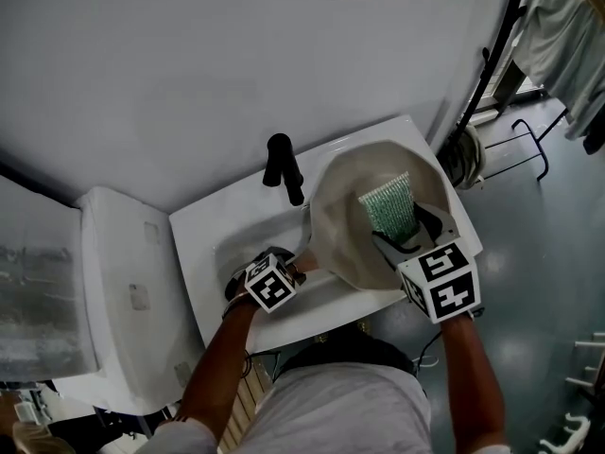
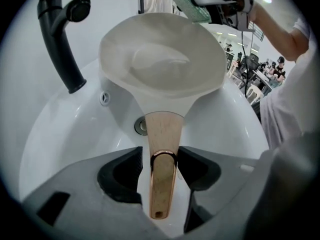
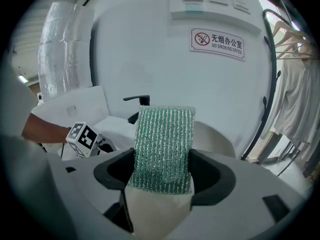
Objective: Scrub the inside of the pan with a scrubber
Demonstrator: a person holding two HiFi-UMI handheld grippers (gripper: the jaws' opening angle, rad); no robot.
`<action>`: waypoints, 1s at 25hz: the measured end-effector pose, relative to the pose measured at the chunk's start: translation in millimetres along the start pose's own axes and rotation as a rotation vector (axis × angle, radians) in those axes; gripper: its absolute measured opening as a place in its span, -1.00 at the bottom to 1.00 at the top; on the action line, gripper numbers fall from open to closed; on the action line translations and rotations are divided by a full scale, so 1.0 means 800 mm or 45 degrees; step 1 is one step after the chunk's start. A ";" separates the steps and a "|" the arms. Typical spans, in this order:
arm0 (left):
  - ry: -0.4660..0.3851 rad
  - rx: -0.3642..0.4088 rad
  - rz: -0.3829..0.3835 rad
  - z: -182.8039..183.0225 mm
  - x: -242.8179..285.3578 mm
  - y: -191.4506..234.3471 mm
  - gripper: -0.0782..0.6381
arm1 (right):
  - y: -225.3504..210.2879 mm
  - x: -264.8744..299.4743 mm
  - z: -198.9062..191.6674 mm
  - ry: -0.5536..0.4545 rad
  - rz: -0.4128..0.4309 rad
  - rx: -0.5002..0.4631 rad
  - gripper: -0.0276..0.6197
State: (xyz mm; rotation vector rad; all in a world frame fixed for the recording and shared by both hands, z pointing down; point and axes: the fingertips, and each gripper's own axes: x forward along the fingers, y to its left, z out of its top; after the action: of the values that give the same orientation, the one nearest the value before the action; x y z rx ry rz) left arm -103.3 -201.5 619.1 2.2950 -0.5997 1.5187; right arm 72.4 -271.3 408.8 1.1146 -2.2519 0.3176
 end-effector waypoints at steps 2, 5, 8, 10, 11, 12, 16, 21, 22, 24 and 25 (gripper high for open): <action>-0.061 -0.021 0.041 0.009 -0.018 0.002 -0.15 | -0.006 -0.007 0.005 -0.026 0.000 0.012 0.14; -0.161 -0.063 0.109 0.023 -0.050 0.010 -0.13 | -0.012 -0.017 0.013 -0.063 -0.001 0.026 0.14; -0.297 -0.092 0.184 0.047 -0.090 0.023 -0.13 | -0.018 -0.025 0.021 -0.100 -0.002 0.032 0.14; -0.427 -0.096 0.232 0.074 -0.128 0.030 -0.13 | -0.021 -0.031 0.029 -0.136 0.006 0.042 0.14; -0.507 -0.099 0.250 0.091 -0.149 0.033 -0.13 | -0.022 -0.034 0.034 -0.161 0.013 0.050 0.14; -0.597 -0.106 0.258 0.108 -0.170 0.033 -0.13 | -0.022 -0.038 0.040 -0.189 0.025 0.059 0.14; -0.977 -0.161 0.211 0.175 -0.254 0.023 -0.13 | -0.016 -0.055 0.071 -0.337 0.119 0.098 0.14; -1.306 -0.072 0.237 0.231 -0.333 0.006 -0.23 | -0.006 -0.088 0.116 -0.563 0.228 0.110 0.14; -1.352 -0.061 0.249 0.238 -0.343 0.003 -0.27 | -0.004 -0.094 0.123 -0.599 0.240 0.095 0.14; -1.431 -0.056 0.264 0.253 -0.360 -0.003 -0.36 | 0.002 -0.108 0.136 -0.668 0.258 0.066 0.14; -1.466 -0.058 0.263 0.259 -0.368 -0.007 -0.40 | 0.005 -0.114 0.141 -0.704 0.265 0.053 0.14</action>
State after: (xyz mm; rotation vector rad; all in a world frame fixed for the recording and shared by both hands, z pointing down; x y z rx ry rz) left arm -38.6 -248.1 268.2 2.9651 -1.1183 0.0564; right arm 66.0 -261.6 263.7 1.0864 -2.8693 0.1481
